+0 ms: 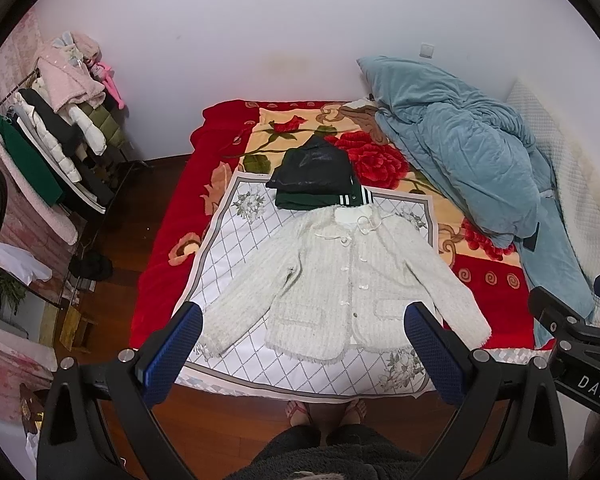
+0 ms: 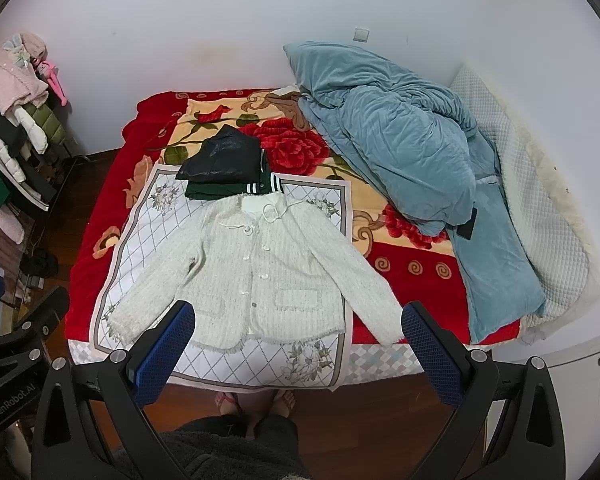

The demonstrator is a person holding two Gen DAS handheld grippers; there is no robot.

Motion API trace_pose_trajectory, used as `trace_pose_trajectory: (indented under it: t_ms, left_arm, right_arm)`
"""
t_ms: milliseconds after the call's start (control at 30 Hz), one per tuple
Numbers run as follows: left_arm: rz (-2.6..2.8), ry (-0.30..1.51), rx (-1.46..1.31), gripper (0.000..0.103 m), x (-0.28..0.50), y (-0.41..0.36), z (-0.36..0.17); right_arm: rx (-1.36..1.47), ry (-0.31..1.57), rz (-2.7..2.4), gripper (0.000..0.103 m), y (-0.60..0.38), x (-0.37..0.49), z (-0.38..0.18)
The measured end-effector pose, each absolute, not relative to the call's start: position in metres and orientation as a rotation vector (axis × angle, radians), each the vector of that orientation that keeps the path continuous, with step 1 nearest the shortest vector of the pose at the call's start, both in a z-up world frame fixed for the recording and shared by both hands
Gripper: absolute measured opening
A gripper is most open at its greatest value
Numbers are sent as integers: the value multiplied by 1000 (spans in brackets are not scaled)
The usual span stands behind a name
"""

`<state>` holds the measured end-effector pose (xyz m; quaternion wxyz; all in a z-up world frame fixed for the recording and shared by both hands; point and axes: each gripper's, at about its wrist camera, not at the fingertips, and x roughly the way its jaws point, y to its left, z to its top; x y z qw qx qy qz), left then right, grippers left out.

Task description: Fold large clothes

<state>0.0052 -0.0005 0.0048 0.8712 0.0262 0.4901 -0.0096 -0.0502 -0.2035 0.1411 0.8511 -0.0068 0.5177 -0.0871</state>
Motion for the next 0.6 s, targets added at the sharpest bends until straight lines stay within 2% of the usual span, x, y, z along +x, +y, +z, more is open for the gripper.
trace_pose_trajectory:
  t_ms: [600]
  left_arm:
    - [-22, 1020, 53, 103, 8, 6, 12]
  right_arm:
    - [-17, 1085, -185, 103, -201, -53, 140]
